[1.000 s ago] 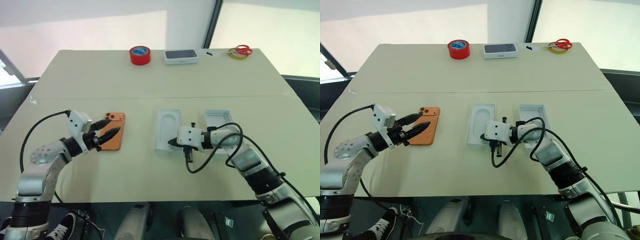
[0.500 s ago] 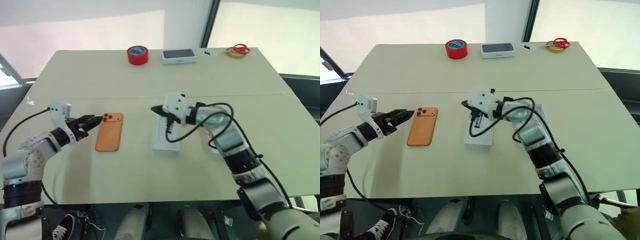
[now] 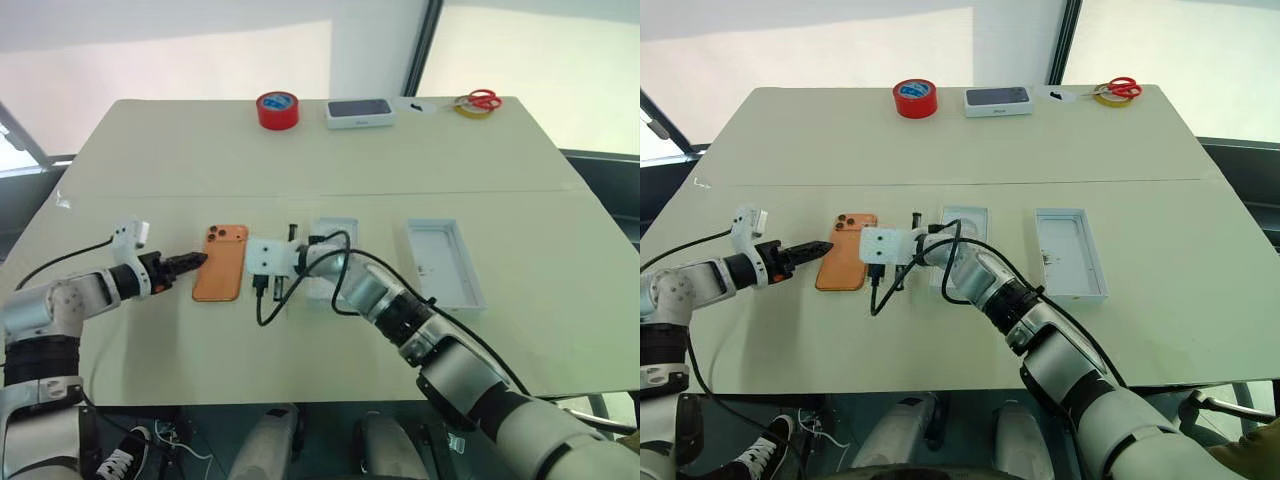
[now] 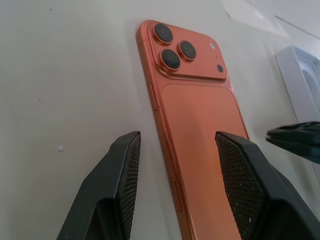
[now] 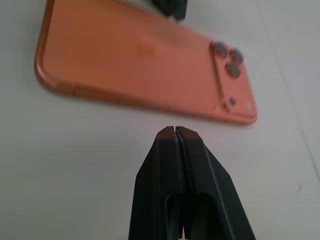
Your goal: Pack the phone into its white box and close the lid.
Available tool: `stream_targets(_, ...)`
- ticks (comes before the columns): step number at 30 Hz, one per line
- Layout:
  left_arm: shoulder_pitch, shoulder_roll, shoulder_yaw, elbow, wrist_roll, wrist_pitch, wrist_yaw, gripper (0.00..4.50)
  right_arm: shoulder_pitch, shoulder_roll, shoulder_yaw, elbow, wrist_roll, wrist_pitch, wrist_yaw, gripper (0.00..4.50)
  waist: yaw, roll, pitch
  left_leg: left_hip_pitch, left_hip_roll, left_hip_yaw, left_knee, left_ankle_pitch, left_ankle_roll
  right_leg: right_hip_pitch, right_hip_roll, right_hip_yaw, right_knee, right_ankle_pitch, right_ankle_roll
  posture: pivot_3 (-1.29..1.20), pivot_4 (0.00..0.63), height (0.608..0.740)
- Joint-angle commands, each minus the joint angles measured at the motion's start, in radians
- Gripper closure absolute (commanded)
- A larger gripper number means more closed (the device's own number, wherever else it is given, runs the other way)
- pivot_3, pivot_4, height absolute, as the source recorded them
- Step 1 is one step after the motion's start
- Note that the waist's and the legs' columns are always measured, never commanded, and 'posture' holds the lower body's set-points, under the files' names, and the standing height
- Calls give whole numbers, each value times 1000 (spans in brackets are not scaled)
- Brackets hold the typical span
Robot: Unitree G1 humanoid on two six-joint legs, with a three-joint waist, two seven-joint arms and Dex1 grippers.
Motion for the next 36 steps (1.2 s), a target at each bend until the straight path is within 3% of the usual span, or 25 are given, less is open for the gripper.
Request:
stream_targets(1,8,1,-62,-1,34,0,-30,1979,-15,22,13,-13,-24,-13,2,4469,1,0,0,0,0,0,0,0,0,0,0,0,0,0,0,0,150,740)
stream_targets(12,-7,-76,-159,-25,61,20,-70,1979,0,23,11,-41,-29,0,42,4469,10,1,-3,1,0,0,0,0,0,0,0,1,0,0,0,0,150,740)
stream_targets(21,-47,-108,-161,-30,37,110,-96,1979,11,14,0,-57,-34,10,60,4469,10,2,-6,1,0,0,0,0,0,1,0,1,0,0,0,0,150,740)
stream_targets(29,-123,-118,-133,70,86,70,-86,1979,17,12,-3,-64,-35,15,58,4469,10,1,-6,1,0,0,0,0,0,1,0,1,1,0,0,0,150,740)
stream_targets(32,-119,-109,-119,84,78,84,-99,2777,18,10,-5,-61,-36,15,54,4500,7,1,-6,1,0,0,0,0,0,1,0,1,1,0,0,0,150,740)
stream_targets(35,-112,-117,-99,90,61,96,-101,4146,17,7,-7,-62,-38,12,51,4500,8,1,-8,2,0,-1,0,0,0,1,0,1,1,0,0,0,150,740)
stream_targets(36,-112,-123,-87,99,53,99,-97,4409,17,6,-8,-62,-39,11,49,4500,7,1,-8,3,0,-1,0,0,0,2,0,1,1,0,0,0,150,740)
